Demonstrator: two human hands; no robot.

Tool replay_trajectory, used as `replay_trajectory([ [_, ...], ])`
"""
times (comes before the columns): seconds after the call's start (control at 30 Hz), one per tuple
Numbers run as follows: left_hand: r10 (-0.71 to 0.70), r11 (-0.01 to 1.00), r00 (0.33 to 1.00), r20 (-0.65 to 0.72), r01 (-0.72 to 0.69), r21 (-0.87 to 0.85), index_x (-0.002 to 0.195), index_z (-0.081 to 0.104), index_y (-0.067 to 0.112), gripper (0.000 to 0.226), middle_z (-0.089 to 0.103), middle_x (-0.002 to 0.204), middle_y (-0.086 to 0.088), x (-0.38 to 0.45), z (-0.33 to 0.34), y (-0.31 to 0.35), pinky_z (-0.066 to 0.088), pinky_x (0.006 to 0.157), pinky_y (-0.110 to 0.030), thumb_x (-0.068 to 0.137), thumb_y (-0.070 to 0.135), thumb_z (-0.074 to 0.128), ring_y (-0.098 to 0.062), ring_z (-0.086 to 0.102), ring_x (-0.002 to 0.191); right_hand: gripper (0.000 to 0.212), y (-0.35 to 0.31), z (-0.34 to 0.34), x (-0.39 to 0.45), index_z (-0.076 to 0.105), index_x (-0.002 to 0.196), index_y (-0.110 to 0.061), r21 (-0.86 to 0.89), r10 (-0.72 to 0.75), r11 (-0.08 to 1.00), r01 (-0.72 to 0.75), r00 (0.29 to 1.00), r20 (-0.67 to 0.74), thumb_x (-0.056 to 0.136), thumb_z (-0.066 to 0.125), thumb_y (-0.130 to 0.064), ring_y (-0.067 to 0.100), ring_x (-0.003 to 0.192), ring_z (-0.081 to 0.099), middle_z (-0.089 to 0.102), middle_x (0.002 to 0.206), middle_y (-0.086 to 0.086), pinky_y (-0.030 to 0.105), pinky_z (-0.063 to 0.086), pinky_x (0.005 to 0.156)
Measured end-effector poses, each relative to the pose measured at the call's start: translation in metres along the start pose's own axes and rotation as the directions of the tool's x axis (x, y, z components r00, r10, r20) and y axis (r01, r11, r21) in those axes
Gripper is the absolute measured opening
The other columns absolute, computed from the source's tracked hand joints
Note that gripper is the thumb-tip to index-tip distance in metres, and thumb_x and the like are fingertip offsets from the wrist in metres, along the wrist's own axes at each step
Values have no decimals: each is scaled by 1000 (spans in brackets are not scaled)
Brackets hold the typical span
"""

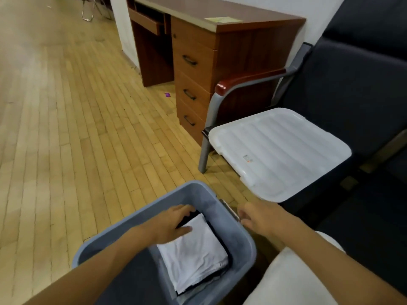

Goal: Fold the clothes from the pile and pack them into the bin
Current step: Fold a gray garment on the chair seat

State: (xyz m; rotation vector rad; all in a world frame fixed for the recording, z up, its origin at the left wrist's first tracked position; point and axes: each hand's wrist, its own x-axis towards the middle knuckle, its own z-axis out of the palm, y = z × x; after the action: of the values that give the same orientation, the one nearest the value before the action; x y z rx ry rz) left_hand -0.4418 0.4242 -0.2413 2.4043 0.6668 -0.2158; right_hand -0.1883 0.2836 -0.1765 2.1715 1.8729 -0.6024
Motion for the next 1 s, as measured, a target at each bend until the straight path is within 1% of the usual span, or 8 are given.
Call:
replay_trajectory([
  [0.1, 135, 990, 985, -109, -139, -30, 120, 55, 19, 26, 57, 102, 14, 47, -14, 58, 51, 85, -37, 97, 30, 55, -6, 57, 90, 18, 21, -23, -38, 60, 108, -26, 119, 57, 992, -41, 990, -133, 99, 48, -36, 17, 83, 56, 59, 96, -4, 30, 44, 71],
  [0.23, 312, 941, 938, -150, -327, -91, 108, 59, 21, 22, 64, 96, 3, 101, -12, 179, 52, 72, -34, 95, 38, 52, -18, 62, 85, 17, 69, -30, -99, 60, 102, -33, 314, 204, 943, -107, 933, -295, 99, 48, -45, 13, 83, 63, 66, 92, -9, 35, 54, 75],
  [0.43, 600, 800, 800, 9, -599, -47, 82, 58, 13, 20, 61, 72, 1, 172, 65, 380, 47, 62, -34, 96, 27, 57, -14, 58, 65, 23, 179, 29, -239, 59, 89, -31, 561, 578, 772, -300, 697, -423, 101, 46, -46, 8, 66, 59, 62, 73, -8, 33, 47, 56],
  [0.6, 703, 693, 669, 242, -720, -24, 94, 58, 29, 4, 64, 79, 7, 202, 155, 509, 56, 68, -35, 96, 26, 58, -7, 62, 71, 35, 258, 133, -377, 62, 83, -21, 671, 933, 354, -651, 198, -300, 98, 48, -50, 25, 76, 65, 67, 73, 2, 34, 43, 59],
  [0.7, 718, 643, 617, 324, -765, 33, 107, 52, 30, 10, 61, 85, 9, 212, 196, 550, 55, 71, -32, 98, 27, 54, -6, 59, 77, 48, 289, 191, -464, 63, 77, -11, 759, 967, 78, -647, -136, -215, 96, 50, -53, 36, 81, 67, 68, 76, 16, 34, 40, 60],
  [0.8, 729, 585, 577, 368, -805, 105, 111, 50, 30, 13, 56, 82, 13, 213, 216, 572, 55, 76, -36, 99, 28, 52, -5, 56, 76, 52, 310, 229, -530, 59, 120, -5, 807, 930, -200, -556, -366, -21, 91, 64, -47, 43, 106, 57, 58, 115, 25, 40, 46, 77],
  [0.9, 753, 548, 544, 370, -830, 106, 107, 50, 33, 10, 56, 82, 13, 208, 223, 581, 54, 73, -32, 99, 29, 51, -4, 56, 74, 83, 321, 255, -549, 37, 146, -7, 751, 923, -347, -562, -349, 166, 83, 75, -46, 48, 123, 44, 36, 140, 23, 49, 43, 99],
  [1.0, 745, 514, 533, 400, -842, 164, 105, 49, 37, 9, 55, 85, 15, 206, 221, 581, 51, 69, -23, 99, 31, 51, -3, 57, 77, 97, 327, 261, -533, 28, 151, -20, 794, 952, -253, -552, -287, 104, 75, 80, -50, 43, 115, 48, 30, 136, 16, 48, 48, 97],
])
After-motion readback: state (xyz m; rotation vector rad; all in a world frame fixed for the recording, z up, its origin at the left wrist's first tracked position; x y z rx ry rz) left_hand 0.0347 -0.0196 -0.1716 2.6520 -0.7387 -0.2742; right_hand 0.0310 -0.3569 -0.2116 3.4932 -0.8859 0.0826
